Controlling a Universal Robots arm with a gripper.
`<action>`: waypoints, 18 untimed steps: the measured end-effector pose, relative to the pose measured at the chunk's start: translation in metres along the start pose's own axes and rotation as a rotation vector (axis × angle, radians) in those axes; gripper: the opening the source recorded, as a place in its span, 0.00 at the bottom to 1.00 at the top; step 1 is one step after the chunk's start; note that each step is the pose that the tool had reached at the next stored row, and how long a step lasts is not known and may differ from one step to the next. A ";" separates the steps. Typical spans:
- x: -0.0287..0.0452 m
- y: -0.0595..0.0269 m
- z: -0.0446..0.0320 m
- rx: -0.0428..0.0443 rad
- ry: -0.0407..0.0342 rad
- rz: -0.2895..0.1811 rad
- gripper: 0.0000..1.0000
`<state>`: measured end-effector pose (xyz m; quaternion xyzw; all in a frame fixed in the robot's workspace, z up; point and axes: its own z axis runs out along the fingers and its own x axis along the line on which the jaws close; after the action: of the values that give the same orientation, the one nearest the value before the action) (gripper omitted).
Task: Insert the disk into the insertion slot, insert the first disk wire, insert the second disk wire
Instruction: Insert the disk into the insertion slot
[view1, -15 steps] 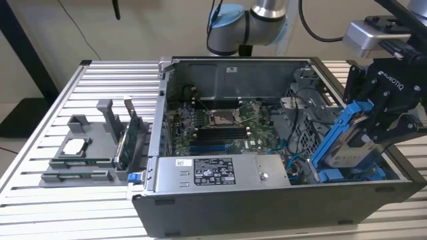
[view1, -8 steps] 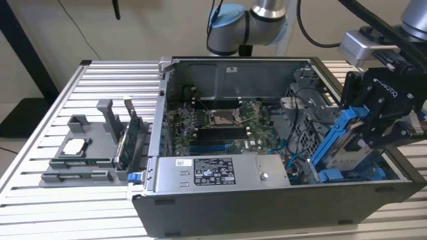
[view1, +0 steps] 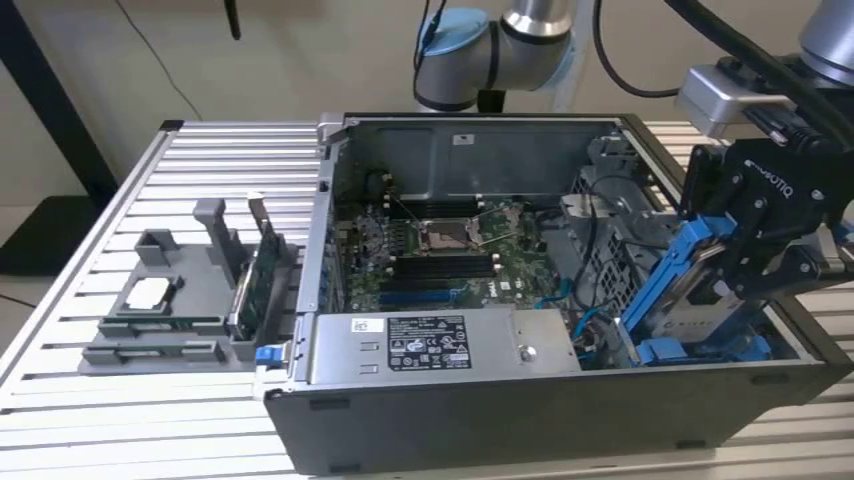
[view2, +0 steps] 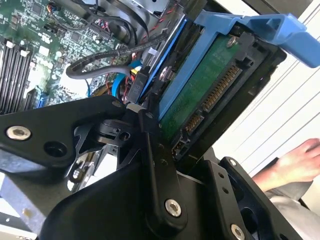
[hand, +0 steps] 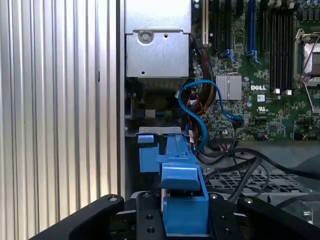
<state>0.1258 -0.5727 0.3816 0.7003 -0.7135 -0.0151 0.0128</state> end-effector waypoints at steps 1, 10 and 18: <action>0.0000 0.0000 0.0000 0.0000 0.0001 0.000 0.33; 0.0000 0.0001 -0.0027 -0.0009 -0.0001 0.000 0.41; -0.0001 0.0005 -0.0116 -0.0015 -0.0001 0.000 0.41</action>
<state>0.1258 -0.5726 0.3931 0.7003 -0.7135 -0.0157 0.0132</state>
